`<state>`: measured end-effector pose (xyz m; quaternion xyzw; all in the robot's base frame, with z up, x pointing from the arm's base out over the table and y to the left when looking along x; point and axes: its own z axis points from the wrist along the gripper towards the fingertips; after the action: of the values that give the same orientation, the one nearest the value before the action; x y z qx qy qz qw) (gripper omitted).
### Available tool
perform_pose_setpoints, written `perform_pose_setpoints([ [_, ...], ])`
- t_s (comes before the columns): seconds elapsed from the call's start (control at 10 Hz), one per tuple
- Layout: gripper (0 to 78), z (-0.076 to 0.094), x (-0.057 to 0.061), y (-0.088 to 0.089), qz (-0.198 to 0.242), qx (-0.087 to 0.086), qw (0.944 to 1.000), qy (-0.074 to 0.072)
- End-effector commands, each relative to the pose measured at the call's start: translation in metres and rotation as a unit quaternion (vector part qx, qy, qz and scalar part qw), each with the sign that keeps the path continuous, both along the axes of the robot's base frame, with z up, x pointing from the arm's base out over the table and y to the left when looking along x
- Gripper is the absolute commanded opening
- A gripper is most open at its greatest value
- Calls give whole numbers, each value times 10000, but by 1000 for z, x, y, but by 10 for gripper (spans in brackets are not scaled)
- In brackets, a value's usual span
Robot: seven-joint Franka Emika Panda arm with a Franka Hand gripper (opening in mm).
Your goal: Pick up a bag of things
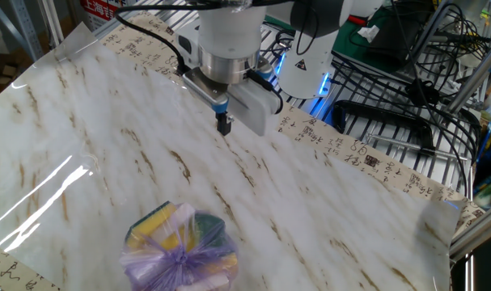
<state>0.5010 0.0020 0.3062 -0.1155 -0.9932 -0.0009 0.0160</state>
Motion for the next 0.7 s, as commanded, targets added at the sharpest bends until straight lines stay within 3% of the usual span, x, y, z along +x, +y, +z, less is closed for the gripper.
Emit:
perform_pose_setpoints([
  [0.1, 0, 2, 1, 0, -207, 104, 9997, -85],
  [0.3, 0, 2, 1, 0, -492, 314, 9983, -9],
  [0.7, 0, 2, 1, 0, -669, 324, 9972, -5],
])
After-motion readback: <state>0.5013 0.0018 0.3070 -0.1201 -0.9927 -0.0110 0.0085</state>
